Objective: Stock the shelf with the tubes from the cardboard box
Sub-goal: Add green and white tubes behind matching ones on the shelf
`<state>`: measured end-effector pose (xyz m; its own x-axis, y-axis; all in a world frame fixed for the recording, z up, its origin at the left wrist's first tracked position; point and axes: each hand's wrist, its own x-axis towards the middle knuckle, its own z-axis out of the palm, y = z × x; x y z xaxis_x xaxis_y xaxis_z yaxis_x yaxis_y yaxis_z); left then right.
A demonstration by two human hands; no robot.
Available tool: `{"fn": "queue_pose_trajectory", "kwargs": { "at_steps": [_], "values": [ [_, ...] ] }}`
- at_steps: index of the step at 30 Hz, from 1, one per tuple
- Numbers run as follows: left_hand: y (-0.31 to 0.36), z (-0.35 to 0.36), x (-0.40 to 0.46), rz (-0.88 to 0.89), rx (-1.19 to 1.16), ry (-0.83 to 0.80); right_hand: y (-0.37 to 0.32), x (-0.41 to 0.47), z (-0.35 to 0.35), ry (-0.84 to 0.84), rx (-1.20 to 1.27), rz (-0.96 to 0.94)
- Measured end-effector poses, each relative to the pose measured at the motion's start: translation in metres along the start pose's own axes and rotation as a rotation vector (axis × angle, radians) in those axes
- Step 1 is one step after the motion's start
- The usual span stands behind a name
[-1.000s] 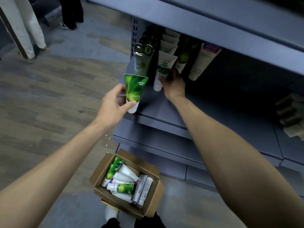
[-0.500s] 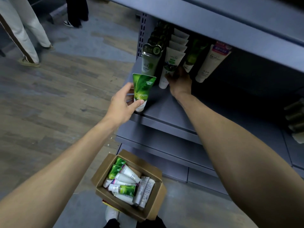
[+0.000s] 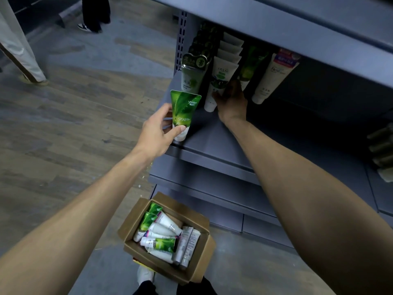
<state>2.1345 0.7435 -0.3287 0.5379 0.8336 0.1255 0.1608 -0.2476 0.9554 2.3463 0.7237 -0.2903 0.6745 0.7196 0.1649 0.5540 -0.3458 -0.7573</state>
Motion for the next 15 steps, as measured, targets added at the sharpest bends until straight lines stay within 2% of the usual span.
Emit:
{"fn": "queue_pose_trajectory", "kwargs": {
  "at_steps": [8,13,15],
  "values": [
    [-0.001,0.001,-0.001,0.001,0.002,0.008,-0.002,0.0,0.0,0.0,0.018,0.044],
    [0.005,0.0,-0.002,-0.005,0.018,0.009,0.0,-0.015,-0.009,-0.099,-0.09,0.066],
    [0.008,0.002,-0.004,-0.016,0.018,0.022,0.007,-0.029,-0.015,-0.142,-0.014,0.104]
  ]
}}
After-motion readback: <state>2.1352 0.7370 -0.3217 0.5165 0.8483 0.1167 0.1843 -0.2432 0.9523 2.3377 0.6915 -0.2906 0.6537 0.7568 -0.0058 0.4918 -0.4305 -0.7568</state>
